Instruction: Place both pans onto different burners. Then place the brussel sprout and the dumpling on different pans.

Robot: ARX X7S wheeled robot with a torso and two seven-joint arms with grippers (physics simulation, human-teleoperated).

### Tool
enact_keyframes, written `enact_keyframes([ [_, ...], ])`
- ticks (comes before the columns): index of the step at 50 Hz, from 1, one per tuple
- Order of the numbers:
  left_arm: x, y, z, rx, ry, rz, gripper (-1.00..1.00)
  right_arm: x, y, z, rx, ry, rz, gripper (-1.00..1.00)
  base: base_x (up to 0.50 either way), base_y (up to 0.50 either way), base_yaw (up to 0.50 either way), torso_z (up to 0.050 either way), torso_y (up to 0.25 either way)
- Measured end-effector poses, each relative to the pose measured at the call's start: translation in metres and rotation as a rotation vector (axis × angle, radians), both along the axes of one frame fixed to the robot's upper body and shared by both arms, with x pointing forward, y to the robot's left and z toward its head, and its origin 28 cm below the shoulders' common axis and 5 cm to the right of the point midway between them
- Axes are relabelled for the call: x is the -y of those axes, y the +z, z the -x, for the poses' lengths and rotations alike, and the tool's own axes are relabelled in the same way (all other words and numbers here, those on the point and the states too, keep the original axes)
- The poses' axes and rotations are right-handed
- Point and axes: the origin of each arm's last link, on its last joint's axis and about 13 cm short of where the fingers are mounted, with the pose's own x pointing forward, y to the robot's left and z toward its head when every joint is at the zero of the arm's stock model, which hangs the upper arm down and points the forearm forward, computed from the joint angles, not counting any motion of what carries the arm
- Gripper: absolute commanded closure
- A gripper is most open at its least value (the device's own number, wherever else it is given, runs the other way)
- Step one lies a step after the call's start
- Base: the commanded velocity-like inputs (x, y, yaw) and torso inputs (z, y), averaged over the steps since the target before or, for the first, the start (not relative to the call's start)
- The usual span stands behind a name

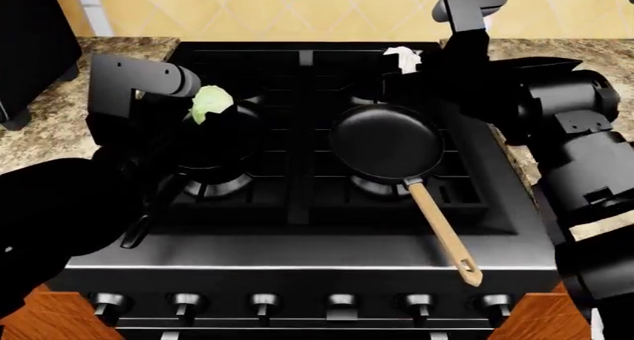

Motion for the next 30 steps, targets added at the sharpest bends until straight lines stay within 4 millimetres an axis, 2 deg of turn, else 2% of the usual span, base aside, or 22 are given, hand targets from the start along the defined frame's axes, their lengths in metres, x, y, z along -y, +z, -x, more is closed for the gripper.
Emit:
enact_keyframes([
  [11,-0.001,0.000,-0.001,-0.001,0.006,0.002,1.00,0.000,-0.017,-0.007,-0.039,-0.011,0.008,1.00,0.00,0.00,0.00,0.001,0.001],
  [30,-0.002,-0.002,-0.004,-0.009,0.011,0.004,1.00,-0.005,-0.045,-0.006,-0.134,-0.001,0.024,1.00,0.00,0.00,0.00,0.000,0.001],
])
